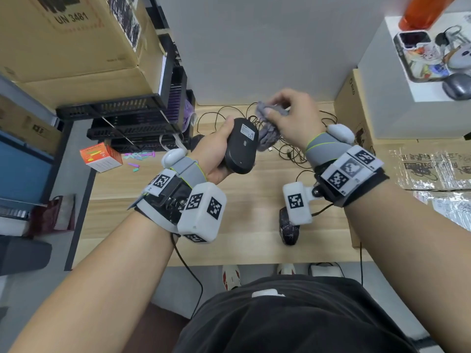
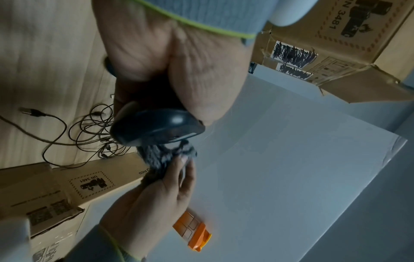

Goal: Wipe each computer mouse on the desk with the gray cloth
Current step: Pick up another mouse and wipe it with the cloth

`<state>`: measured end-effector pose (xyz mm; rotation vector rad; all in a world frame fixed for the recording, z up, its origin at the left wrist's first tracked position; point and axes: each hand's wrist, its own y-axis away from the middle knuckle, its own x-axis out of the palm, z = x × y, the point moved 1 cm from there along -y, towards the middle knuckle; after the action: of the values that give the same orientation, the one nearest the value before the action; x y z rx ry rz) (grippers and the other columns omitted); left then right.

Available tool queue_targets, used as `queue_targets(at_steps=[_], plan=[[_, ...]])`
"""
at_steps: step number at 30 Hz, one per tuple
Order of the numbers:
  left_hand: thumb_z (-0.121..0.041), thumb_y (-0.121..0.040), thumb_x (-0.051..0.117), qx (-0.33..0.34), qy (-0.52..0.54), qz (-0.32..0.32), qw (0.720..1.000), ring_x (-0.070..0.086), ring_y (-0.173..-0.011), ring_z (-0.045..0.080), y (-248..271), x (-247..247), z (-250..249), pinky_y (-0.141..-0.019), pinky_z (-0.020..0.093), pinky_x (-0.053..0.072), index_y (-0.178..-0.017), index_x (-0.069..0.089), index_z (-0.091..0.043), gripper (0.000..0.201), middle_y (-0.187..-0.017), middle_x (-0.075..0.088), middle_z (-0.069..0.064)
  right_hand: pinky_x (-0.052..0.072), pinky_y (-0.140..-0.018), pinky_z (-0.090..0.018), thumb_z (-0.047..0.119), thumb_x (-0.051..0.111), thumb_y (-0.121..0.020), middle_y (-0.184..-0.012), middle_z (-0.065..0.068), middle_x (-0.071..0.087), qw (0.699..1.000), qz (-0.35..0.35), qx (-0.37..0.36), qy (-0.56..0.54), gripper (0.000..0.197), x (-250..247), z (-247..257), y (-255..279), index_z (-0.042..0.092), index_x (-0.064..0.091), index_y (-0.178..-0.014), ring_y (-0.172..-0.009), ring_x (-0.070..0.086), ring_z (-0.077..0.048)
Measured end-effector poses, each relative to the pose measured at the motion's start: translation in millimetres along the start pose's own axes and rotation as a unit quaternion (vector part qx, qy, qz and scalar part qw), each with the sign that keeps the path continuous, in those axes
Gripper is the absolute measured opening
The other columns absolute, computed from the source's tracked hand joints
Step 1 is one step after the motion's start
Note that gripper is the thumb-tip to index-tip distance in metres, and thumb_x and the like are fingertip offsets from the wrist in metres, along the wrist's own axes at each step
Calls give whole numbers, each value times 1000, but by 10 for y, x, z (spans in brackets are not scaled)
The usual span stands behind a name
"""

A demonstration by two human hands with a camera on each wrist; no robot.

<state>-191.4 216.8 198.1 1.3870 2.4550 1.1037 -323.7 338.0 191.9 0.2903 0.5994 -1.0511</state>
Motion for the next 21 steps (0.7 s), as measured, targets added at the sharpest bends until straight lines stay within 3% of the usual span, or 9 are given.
queue_targets(at_steps=[2,4,7,10,11,13,16,18,21], plan=[[-52,-102,47,0,13,-7,1000,68,-95,30,-5,-30,-2,-84,46,59,-109,67,-15,43,-107,74,10,48,-86,-31,24,67,-83,-84,14,53,998,-28,23,-53,25,-98,-81,-32,24,64,-108,-83,54,-11],[-49,-104,44,-4,23,-7,1000,69,-102,31,-11,-59,13,-79,41,61,-112,68,-13,44,-116,72,11,50,-90,-34,17,64,-82,-91,5,57,983,-37,38,-174,33,-197,-54,-25,21,62,-115,-84,55,-13],[-43,-107,40,-6,64,-5,998,71,-87,32,8,-56,18,-67,37,63,-112,66,-5,46,-106,72,18,54,-79,-31,-1,54,-84,-93,-9,64,909,15,42,-415,29,-285,101,0,4,63,-111,-83,61,-16],[-42,-108,37,-19,120,7,993,69,-75,30,26,-13,-7,-64,36,62,-109,63,0,50,-95,70,19,53,-76,-27,-10,51,-88,-98,-15,66,861,110,24,-496,25,-292,282,127,-4,60,-111,-85,66,-20],[-43,-108,37,-20,122,9,992,67,-74,30,7,-1,-10,-61,35,62,-110,63,0,50,-94,69,19,54,-76,-27,-11,54,-87,-99,-15,67,866,140,11,-479,26,-274,303,170,-3,60,-112,-87,67,-20],[-44,-108,37,-9,96,3,995,65,-73,29,3,34,-35,-58,33,59,-117,63,-4,49,-97,69,18,55,-80,-28,-7,64,-84,-103,-10,69,920,179,-16,-348,30,-170,263,208,4,62,-112,-89,67,-16],[-43,-108,38,3,60,0,998,64,-72,28,9,71,-47,-55,31,58,-132,60,-5,51,-102,68,15,55,-80,-41,18,79,-72,-99,-1,69,989,110,-61,-73,47,-32,160,197,20,59,-115,-80,63,-15],[-43,-108,37,2,62,0,998,64,-70,27,-3,69,-48,-52,30,57,-131,61,-5,50,-98,69,14,51,-72,-39,32,81,-69,-85,1,65,994,45,-94,1,46,-8,154,229,23,56,-106,-73,58,-21],[-43,-108,39,1,64,11,998,69,-71,31,-71,20,-30,-54,33,57,-123,62,-2,49,-105,72,19,46,-66,-34,40,78,-70,-76,5,62,973,104,-204,9,27,78,249,364,23,60,-82,-70,56,-21]])
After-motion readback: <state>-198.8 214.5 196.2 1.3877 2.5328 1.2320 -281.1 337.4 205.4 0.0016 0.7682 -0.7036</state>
